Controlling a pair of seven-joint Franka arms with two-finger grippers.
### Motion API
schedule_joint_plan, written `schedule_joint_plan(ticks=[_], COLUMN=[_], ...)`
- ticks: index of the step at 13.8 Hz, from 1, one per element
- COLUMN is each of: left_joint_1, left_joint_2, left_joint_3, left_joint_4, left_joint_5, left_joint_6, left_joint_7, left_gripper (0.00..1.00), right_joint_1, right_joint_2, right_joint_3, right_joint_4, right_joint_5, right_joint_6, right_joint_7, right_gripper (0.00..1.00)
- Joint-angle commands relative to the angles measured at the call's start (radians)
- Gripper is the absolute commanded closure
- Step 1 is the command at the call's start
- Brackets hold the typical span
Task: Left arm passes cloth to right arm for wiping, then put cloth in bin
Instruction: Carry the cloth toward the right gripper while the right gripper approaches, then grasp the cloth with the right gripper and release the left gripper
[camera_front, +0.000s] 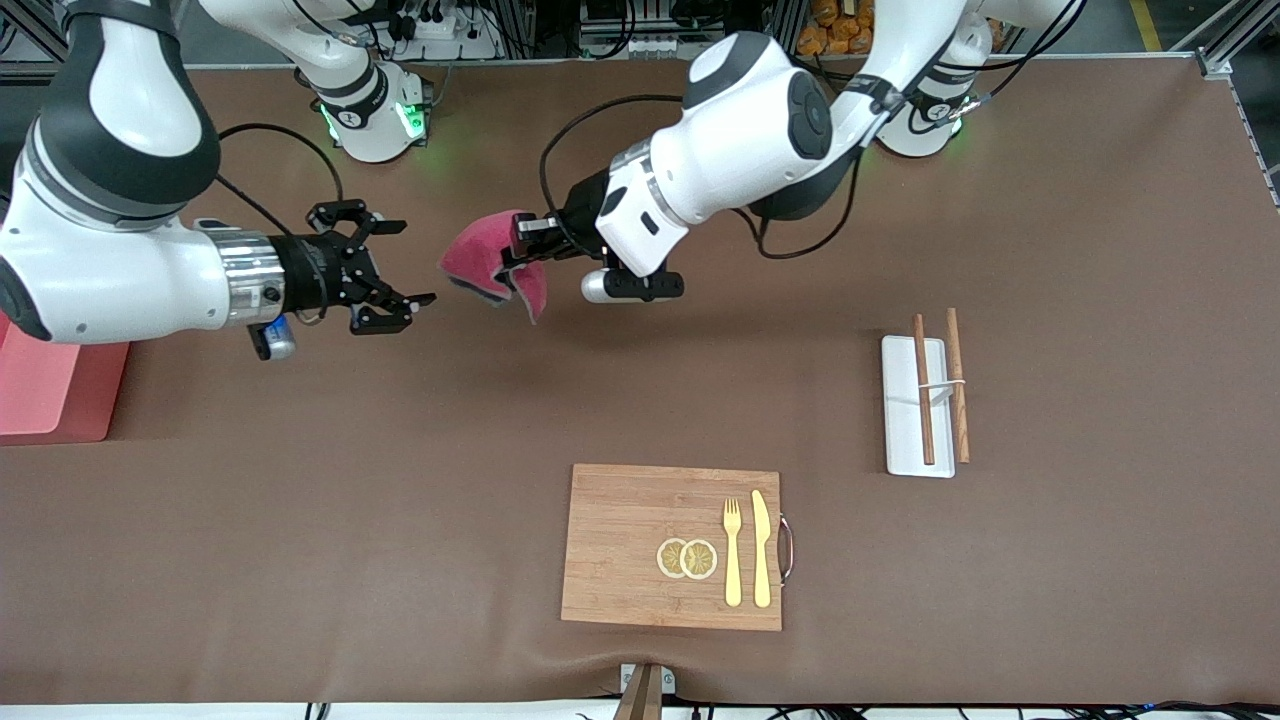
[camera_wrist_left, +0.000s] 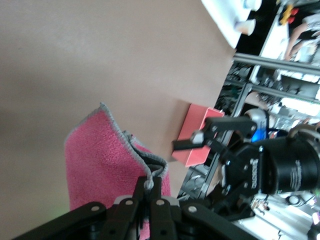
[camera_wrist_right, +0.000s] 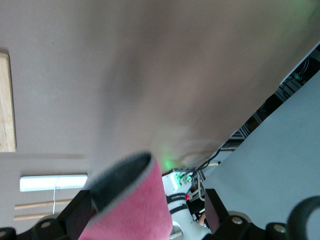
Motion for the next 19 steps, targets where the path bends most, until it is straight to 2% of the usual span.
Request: schedule_joint_plan(ticks=[1, 2, 4, 5, 6, 7, 8, 9, 10, 13, 19], left_joint_1=[-0.017, -0.017, -0.017, -0.017, -0.017, -0.017, -0.017, -0.017, -0.016, -0.014, -0.008], left_joint_2=[0.036, 0.038, 0.038, 0.038, 0.036, 0.035, 0.035, 0.032, 0.032, 0.029, 0.022], left_joint_3=[0.006, 0.006, 0.006, 0.006, 0.006, 0.006, 0.006, 0.006, 0.006, 0.006, 0.006], left_joint_4=[0.018, 0.017, 0.017, 0.017, 0.017, 0.017, 0.017, 0.017, 0.017, 0.017, 0.015], left_joint_5=[-0.021, -0.021, -0.021, -0.021, -0.021, -0.021, -0.021, -0.021, -0.021, -0.021, -0.021], left_joint_6=[0.071, 0.071, 0.072, 0.072, 0.072, 0.072, 0.072, 0.072, 0.072, 0.072, 0.072], left_joint_7=[-0.005, -0.005, -0.006, -0.006, -0.006, -0.008, -0.008, -0.008, -0.008, -0.008, -0.011], left_gripper=[1.0, 1.0, 1.0, 1.0, 1.0, 1.0, 1.0, 1.0, 1.0, 1.0, 1.0], right_joint_1=[0.037, 0.06, 0.065, 0.065, 0.065, 0.068, 0.08, 0.092, 0.118, 0.125, 0.102], right_joint_2=[0.001, 0.001, 0.009, 0.016, 0.029, 0.038, 0.041, 0.049, 0.052, 0.053, 0.059], right_joint_3=[-0.007, -0.008, -0.008, -0.008, -0.008, -0.008, -0.008, -0.008, -0.008, -0.008, -0.013], right_joint_4=[0.005, 0.004, 0.002, 0.002, 0.004, 0.002, -0.004, -0.008, -0.01, -0.007, -0.009], right_joint_5=[0.05, 0.051, 0.051, 0.05, 0.05, 0.047, 0.044, 0.044, 0.044, 0.048, 0.035], right_joint_6=[0.015, 0.026, 0.038, 0.04, 0.049, 0.069, 0.095, 0.121, 0.141, 0.152, 0.149], right_joint_7=[0.035, 0.037, 0.036, 0.032, 0.032, 0.032, 0.032, 0.032, 0.034, 0.022, -0.038], right_gripper=[0.0, 0.07, 0.46, 0.58, 0.59, 0.41, 0.4, 0.47, 0.57, 1.0, 1.0])
